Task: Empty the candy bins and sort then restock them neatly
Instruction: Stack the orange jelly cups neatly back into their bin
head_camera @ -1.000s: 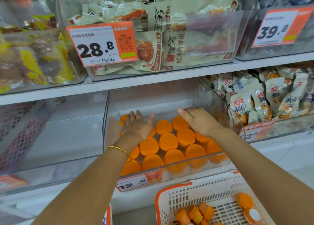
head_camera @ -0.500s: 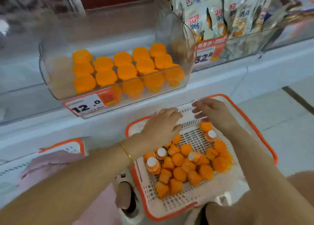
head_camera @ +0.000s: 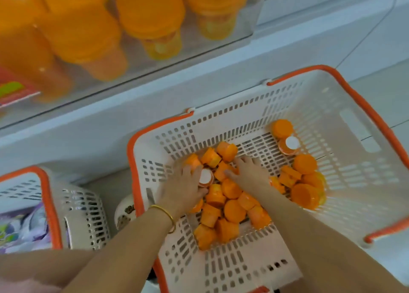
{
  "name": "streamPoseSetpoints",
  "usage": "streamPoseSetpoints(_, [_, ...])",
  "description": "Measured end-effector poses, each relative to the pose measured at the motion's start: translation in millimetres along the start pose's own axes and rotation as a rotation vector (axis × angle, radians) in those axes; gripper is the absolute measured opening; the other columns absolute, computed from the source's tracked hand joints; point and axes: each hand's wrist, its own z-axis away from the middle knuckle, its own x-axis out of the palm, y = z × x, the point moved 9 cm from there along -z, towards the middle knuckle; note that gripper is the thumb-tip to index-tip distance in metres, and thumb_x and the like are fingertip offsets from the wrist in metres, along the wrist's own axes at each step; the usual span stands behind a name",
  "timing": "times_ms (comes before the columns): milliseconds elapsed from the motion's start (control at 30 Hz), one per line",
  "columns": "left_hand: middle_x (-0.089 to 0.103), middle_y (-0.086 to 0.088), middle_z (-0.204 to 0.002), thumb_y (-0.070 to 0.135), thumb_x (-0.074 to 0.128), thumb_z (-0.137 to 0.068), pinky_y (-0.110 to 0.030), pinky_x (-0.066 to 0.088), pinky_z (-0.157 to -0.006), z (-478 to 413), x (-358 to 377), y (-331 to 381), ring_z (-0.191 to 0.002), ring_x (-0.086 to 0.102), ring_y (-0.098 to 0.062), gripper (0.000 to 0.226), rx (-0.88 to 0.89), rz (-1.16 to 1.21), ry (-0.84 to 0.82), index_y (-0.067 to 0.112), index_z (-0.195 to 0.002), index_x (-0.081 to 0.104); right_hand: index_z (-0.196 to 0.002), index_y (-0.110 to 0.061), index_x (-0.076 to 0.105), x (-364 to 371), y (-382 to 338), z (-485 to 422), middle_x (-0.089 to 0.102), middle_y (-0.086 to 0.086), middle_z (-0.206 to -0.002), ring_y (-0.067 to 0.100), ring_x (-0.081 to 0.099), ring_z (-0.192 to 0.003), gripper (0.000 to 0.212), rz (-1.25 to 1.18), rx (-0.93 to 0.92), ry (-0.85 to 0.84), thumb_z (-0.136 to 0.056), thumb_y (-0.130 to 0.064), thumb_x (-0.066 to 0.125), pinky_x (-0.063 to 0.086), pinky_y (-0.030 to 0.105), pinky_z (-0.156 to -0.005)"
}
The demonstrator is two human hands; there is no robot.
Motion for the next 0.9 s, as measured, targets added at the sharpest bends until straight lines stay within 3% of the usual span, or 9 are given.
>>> streamPoseSetpoints(167, [0.020, -0.017, -0.150, 0.057, 0.031, -0.095, -0.043, 0.032, -0.107, -3.4, 12.1, 1.6, -0.136, 0.027, -0.035, 0.078, -0.097, -0.050, 0.065, 0.015, -0.152, -0.003, -0.137, -0.023, 0.042, 4.3, -0.5, -18.4, 0.030, 0.007, -0.147, 0.034, 0.025, -0.135, 0.070, 0.071, -0.005, -0.068, -0.086, -0.071, 0.037, 0.039, 0.051, -0.097])
streamPoseSetpoints(400, [0.038, -0.007, -0.131, 0.050, 0.043, -0.094, -0.033, 0.047, -0.080, -13.9, 4.8, 10.2, -0.116, 0.044, -0.024, 0.053, -0.111, 0.040, 0.169, 0.021, -0.138, 0.034, -0.124, -0.019, 0.054, 16.0, 5.9, -30.1, 0.035, 0.009, -0.139, 0.033, 0.028, -0.131, 0.079, -0.002, 0.054, -0.123, -0.075, -0.080, 0.044, 0.040, 0.051, -0.097])
streamPoseSetpoints(600, [0.045, -0.004, -0.124, 0.036, 0.053, -0.091, -0.028, 0.043, -0.068, -23.5, -2.7, 22.4, -0.109, 0.048, -0.021, 0.039, -0.157, 0.053, 0.221, 0.021, -0.126, 0.044, -0.128, -0.017, 0.047, 22.6, 4.2, -32.8, 0.033, 0.013, -0.142, 0.037, 0.026, -0.133, 0.082, -0.017, 0.068, -0.125, -0.075, -0.080, 0.046, 0.037, 0.052, -0.102])
streamPoseSetpoints(733, [0.046, -0.005, -0.123, 0.025, 0.052, -0.092, -0.031, 0.047, -0.062, -32.0, -0.5, 20.1, -0.102, 0.052, -0.023, 0.032, -0.143, 0.086, 0.218, 0.020, -0.122, 0.045, -0.138, -0.014, 0.034, 25.4, -0.6, -32.9, 0.035, 0.012, -0.142, 0.035, 0.028, -0.133, 0.091, -0.026, -0.002, -0.104, -0.075, -0.078, 0.049, 0.037, 0.051, -0.103])
streamPoseSetpoints(900, [0.044, -0.004, -0.125, 0.024, 0.046, -0.095, -0.030, 0.042, -0.064, -33.7, -5.8, 19.0, -0.105, 0.051, -0.024, 0.033, -0.065, 0.051, 0.207, 0.020, -0.127, 0.043, -0.127, -0.009, 0.038, 15.3, -0.6, -29.2, 0.049, 0.012, -0.125, 0.029, 0.043, -0.119, 0.083, -0.117, -0.036, 0.043, -0.077, -0.074, 0.051, 0.044, 0.040, -0.090])
